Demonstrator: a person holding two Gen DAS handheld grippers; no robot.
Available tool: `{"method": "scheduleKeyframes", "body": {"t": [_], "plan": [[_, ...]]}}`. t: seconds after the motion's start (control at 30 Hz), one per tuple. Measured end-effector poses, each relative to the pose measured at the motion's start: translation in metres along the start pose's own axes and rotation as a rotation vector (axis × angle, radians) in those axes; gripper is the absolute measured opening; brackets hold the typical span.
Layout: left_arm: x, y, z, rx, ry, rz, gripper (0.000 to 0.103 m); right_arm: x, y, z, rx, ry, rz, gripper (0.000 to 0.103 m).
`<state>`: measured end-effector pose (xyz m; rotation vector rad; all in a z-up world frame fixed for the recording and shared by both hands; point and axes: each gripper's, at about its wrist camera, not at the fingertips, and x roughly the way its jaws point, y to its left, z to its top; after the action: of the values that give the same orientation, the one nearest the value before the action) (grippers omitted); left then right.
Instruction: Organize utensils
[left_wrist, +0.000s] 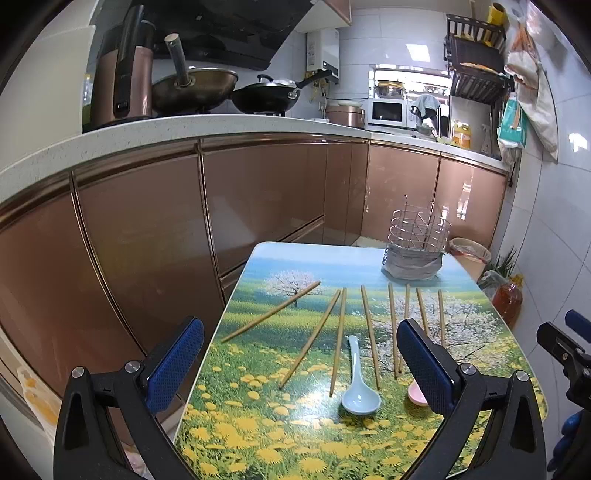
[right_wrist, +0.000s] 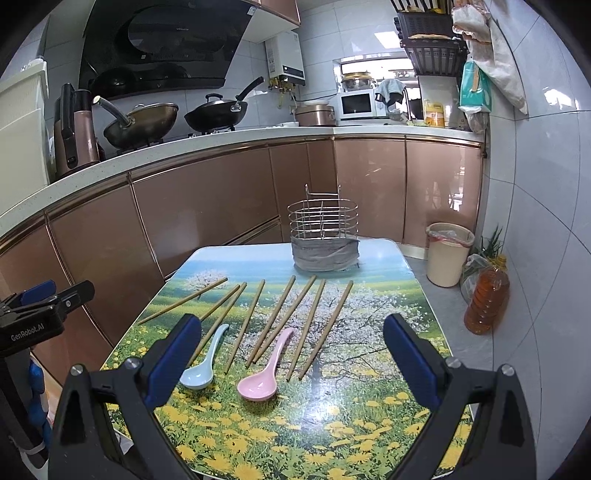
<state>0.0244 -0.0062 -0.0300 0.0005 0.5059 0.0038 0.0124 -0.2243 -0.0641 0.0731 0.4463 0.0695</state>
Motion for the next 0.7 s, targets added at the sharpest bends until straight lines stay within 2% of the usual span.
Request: {"method": "scheduleKeyframes", "body": {"t": [0.43, 0.7], "plan": [[0.02, 0.0, 0.014, -0.019, 0.001, 0.003, 0.103, 0.023, -0.008, 0.011, 0.017, 0.031, -0.016, 0.1], [0.028, -0.01, 0.032, 0.014, -0.027, 0.019, 0.103, 0.028, -0.019, 0.024, 0.029, 0.022, -0.036, 0.1]]}}
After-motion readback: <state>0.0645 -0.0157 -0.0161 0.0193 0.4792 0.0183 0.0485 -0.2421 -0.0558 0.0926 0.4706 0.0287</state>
